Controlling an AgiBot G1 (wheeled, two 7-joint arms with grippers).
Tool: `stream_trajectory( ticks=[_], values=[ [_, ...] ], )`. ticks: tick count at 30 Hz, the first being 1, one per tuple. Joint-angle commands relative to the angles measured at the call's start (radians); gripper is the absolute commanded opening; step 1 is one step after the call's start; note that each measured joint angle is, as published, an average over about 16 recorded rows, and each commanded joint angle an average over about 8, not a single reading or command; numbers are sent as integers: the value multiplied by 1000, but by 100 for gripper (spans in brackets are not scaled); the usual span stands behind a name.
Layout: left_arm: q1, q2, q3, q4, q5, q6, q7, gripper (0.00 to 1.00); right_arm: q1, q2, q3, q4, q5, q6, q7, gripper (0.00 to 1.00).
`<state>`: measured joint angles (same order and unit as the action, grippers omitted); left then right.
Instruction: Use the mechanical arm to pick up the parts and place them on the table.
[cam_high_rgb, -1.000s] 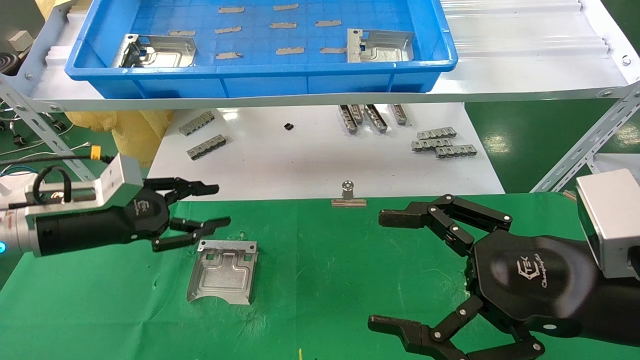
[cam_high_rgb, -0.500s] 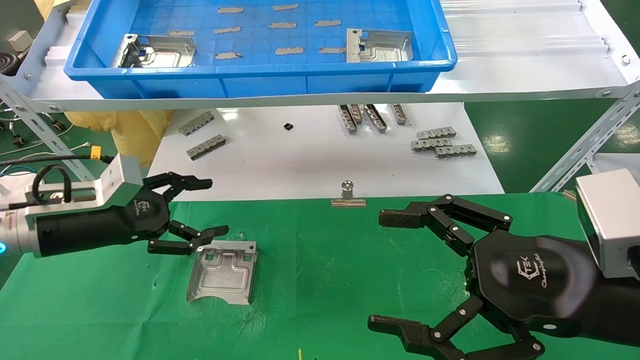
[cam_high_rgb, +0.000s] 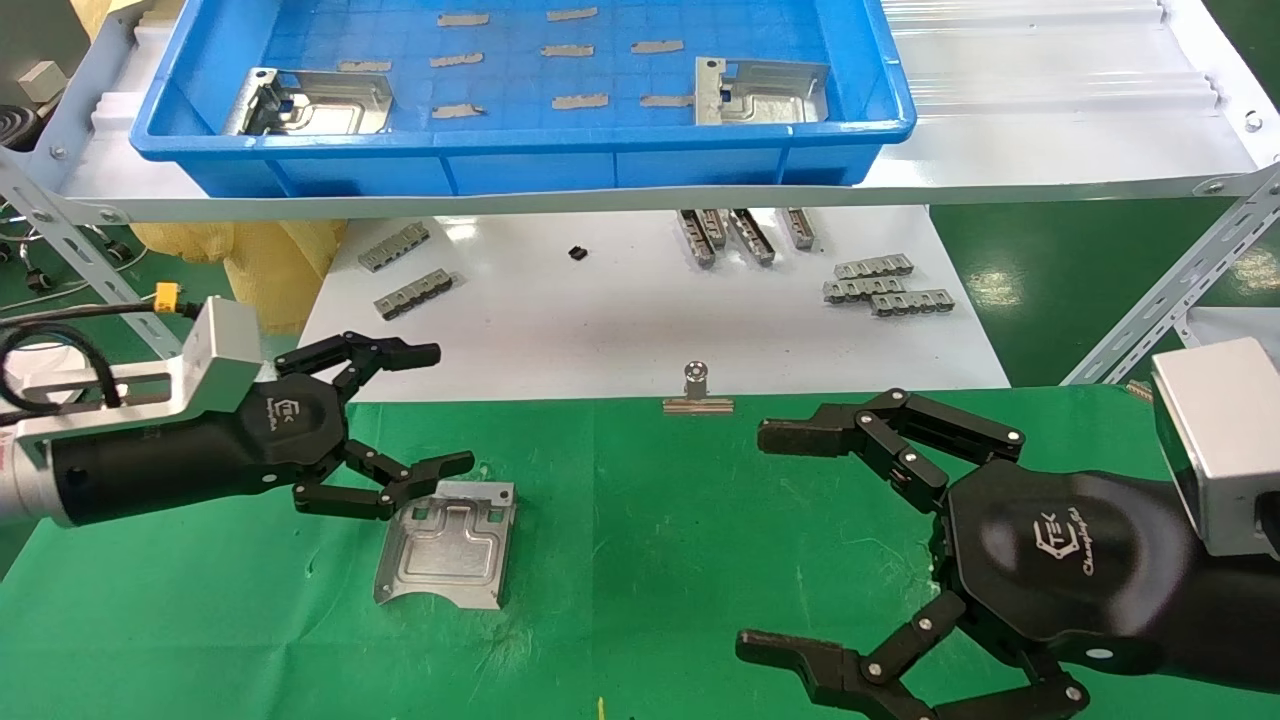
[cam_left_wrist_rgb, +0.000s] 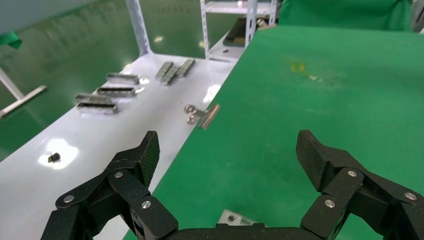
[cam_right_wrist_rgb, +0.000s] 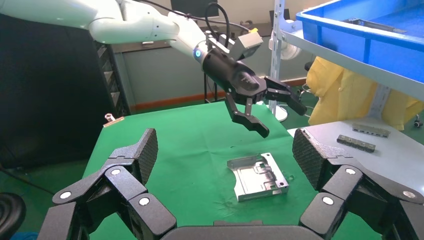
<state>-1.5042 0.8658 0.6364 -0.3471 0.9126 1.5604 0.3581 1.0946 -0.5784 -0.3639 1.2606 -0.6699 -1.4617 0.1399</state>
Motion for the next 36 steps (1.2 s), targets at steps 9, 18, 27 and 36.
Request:
stream_trajectory(
  ticks=[9, 18, 27, 36],
  values=[
    [103, -61, -86, -225, -44, -16, -131, 100, 0, 0, 0, 0, 0, 0, 0, 100],
    [196, -116, -162, -427, -83, -29, -248, 100, 0, 0, 0, 0, 0, 0, 0, 100],
    [288, -171, -239, -628, -122, -43, -366, 100, 0, 0, 0, 0, 0, 0, 0, 100],
    [381, -226, -316, -830, -161, -57, -484, 100, 0, 0, 0, 0, 0, 0, 0, 100]
  ],
)
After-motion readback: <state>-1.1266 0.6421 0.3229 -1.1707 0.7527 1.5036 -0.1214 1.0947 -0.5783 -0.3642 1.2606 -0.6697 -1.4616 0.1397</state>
